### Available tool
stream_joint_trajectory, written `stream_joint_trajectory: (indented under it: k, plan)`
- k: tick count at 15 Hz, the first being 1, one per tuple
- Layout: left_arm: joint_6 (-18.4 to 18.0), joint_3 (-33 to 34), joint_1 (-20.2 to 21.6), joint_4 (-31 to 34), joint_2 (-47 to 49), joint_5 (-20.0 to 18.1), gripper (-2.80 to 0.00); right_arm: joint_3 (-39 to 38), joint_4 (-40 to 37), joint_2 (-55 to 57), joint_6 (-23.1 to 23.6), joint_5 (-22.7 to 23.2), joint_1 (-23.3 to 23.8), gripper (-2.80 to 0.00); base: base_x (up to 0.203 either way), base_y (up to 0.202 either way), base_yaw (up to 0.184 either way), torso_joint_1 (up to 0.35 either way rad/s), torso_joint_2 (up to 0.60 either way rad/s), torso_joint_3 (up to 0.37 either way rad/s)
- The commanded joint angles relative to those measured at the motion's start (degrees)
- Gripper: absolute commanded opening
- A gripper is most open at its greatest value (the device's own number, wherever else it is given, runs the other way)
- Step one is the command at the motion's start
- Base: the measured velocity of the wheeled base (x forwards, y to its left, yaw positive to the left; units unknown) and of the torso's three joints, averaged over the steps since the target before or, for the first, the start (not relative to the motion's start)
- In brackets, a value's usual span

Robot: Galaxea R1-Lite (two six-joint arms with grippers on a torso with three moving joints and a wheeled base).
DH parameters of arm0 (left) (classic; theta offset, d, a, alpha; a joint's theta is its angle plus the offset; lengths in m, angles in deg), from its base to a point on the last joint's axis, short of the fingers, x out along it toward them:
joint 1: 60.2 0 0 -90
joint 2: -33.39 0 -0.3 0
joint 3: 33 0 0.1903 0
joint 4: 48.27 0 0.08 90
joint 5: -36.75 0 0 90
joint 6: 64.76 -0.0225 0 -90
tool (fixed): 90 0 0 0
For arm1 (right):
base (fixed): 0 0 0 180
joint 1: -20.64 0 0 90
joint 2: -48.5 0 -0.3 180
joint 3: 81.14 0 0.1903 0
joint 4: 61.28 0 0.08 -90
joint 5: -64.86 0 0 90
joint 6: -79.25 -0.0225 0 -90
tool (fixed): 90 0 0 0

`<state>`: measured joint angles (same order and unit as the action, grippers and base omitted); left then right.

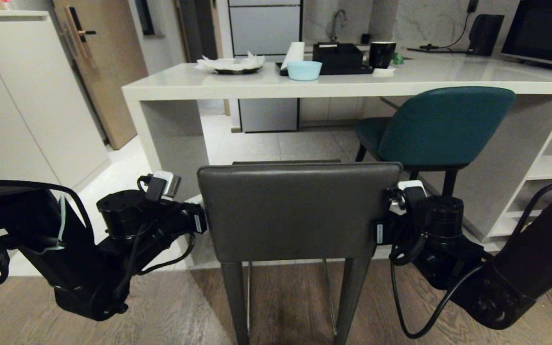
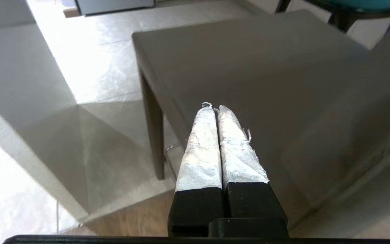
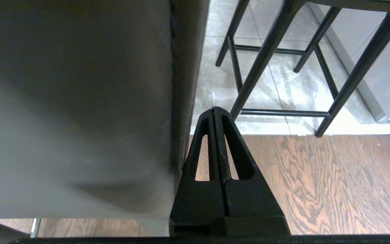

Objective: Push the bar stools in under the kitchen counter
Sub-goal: Push the gray chair back under the dining table

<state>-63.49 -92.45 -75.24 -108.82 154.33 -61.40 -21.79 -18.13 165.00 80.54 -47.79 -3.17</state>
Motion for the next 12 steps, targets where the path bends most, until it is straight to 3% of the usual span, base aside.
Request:
stream_joint_trajectory:
  k: [1, 8, 12]
  plan:
    - [0.0, 1.5, 0.3, -1.4, 0.0, -0.1, -2.8, -0.1, 0.3, -0.5, 0.0, -0.4, -0.1, -2.8, 0.0, 0.0, 0.0, 0.0, 0.0, 0.0]
    - [-0.1, 1.6, 0.0, -2.0, 0.1, 0.1, -2.8, 0.2, 0.0, 1.1, 0.1, -0.4, 0.1, -2.8, 0.01, 0.0, 0.0, -0.001, 0.0, 0.001]
    - [-0.2, 1.5, 0.2, -2.0, 0.8, 0.0, -2.8, 0.3, 0.1, 1.6, 1.1, -0.4, 0.0, -2.8, 0.183, 0.0, 0.0, -0.002, 0.0, 0.002]
